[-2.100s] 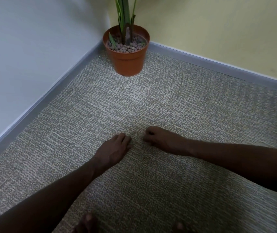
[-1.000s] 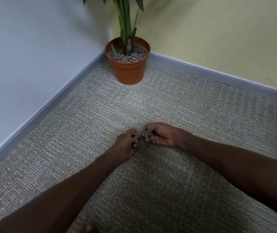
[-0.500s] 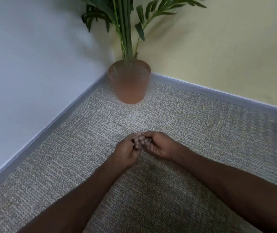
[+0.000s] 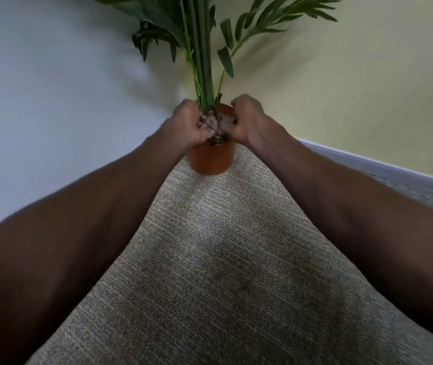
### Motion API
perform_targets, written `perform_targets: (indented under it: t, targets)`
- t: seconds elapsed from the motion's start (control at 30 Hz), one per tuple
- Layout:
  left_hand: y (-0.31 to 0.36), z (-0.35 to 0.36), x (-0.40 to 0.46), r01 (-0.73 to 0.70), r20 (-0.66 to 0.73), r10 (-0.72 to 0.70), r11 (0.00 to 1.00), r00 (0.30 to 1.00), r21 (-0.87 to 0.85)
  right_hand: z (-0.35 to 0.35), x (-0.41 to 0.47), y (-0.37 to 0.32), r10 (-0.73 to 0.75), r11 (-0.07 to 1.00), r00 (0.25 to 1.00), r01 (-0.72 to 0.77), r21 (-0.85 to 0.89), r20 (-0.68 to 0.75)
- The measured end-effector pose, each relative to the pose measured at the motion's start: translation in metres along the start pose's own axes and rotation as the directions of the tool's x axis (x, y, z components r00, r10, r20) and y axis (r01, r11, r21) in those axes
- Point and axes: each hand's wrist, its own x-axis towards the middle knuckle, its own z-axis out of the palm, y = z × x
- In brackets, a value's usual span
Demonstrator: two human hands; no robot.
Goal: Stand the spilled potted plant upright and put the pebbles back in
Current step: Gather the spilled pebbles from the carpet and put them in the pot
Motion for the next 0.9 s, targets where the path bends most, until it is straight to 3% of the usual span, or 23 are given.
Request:
perform_targets:
  t: [0.1,0.2,0.3,0.4,0.47,0.53,0.57,0.63,0.73,0.8,0.9]
  targets:
    - [0.01,0.003,0.006,-0.044,0.094,0.028,0.984,0.995,0.175,0.008,0.002,-0.003,-0.004,0.998,0.995,0.009,-0.056,0.097]
    - [0.003,-0.013,0.002,-0.074,0.17,0.034,0.969,0.985,0.237,-0.01,-0.003,0.006,-0.016,0.991,0.985,0.038,-0.13,0.172]
    - [-0.028,-0.054,-0.009,-0.173,0.149,0.12,0.892,0.981,0.418,-0.043,-0.021,0.026,-0.129,0.895,0.98,0.181,-0.408,0.153]
    - [-0.074,-0.113,-0.028,-0.287,0.211,0.195,0.665,0.958,0.69,-0.094,-0.043,0.061,-0.055,0.652,0.954,0.257,-0.713,0.294]
    - [-0.11,-0.156,-0.046,-0.348,0.321,0.139,0.46,0.937,0.817,-0.132,-0.059,0.087,0.107,0.362,0.883,0.393,-0.846,0.456]
    - [-0.147,-0.192,-0.066,-0.408,0.406,0.063,0.246,0.912,0.879,-0.163,-0.074,0.114,0.286,0.078,0.777,0.564,-0.822,0.56]
    - [-0.165,-0.207,-0.072,-0.452,0.449,0.049,0.13,0.892,0.883,-0.175,-0.083,0.127,0.343,-0.001,0.737,0.621,-0.784,0.583]
    - [-0.197,-0.227,-0.081,-0.546,0.547,0.056,-0.042,0.835,0.837,-0.195,-0.094,0.153,0.388,-0.08,0.661,0.718,-0.691,0.642]
    - [-0.222,-0.236,-0.093,-0.616,0.633,0.106,-0.155,0.767,0.773,-0.217,-0.106,0.186,0.344,-0.11,0.599,0.79,-0.603,0.723]
    - [-0.226,-0.233,-0.095,-0.632,0.663,0.129,-0.213,0.737,0.745,-0.221,-0.109,0.196,0.257,-0.1,0.595,0.8,-0.591,0.761]
    - [-0.226,-0.223,-0.101,-0.595,0.631,0.162,-0.221,0.759,0.772,-0.214,-0.111,0.2,0.188,-0.104,0.655,0.754,-0.648,0.732]
